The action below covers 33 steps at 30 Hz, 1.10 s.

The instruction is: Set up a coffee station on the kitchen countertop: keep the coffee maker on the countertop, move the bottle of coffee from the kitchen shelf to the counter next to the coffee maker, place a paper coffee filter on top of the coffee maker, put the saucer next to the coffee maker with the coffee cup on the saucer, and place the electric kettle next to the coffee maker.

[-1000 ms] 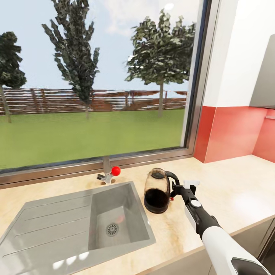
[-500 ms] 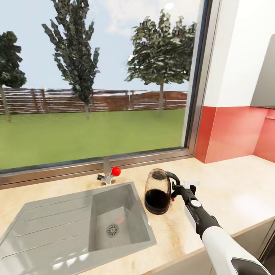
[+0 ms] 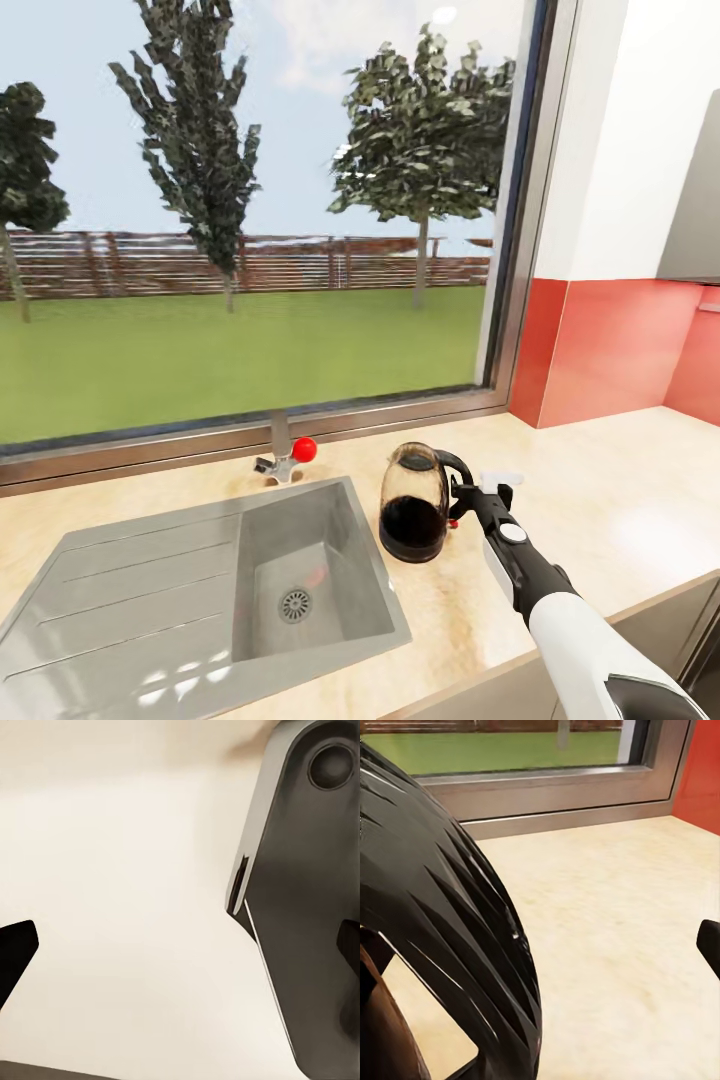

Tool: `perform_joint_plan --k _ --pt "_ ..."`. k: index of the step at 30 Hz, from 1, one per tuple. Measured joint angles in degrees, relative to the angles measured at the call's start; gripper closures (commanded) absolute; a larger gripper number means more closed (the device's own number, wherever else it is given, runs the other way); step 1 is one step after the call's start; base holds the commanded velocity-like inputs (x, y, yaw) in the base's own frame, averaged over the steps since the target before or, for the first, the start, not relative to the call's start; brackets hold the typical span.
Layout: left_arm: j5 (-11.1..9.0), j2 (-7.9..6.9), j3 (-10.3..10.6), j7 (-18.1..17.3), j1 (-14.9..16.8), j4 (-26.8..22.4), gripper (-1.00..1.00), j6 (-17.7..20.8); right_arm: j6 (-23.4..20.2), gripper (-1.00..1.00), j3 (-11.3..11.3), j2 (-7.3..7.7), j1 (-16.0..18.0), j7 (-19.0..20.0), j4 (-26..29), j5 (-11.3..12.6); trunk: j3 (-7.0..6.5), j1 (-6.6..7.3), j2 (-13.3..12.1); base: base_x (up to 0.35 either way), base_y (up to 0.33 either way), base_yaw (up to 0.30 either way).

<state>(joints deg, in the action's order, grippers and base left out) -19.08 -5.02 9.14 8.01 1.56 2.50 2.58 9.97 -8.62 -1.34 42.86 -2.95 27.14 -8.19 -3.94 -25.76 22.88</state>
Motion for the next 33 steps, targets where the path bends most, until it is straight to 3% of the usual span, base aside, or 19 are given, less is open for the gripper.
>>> perform_joint_plan --k 25,33 --pt "0.0 -0.07 0.0 0.0 -1.0 0.0 -1.0 0.0 0.0 1.0 -0.1 0.01 0.0 0.0 0.1 0.0 0.0 0.0 0.0 0.0 0.0 0.0" --pt "0.0 -0.11 0.0 0.0 -1.2 0.0 -1.0 0.0 -0.4 1.0 0.6 -0.23 0.0 0.0 2.8 0.0 -0.01 0.0 0.0 0.0 0.0 0.0"
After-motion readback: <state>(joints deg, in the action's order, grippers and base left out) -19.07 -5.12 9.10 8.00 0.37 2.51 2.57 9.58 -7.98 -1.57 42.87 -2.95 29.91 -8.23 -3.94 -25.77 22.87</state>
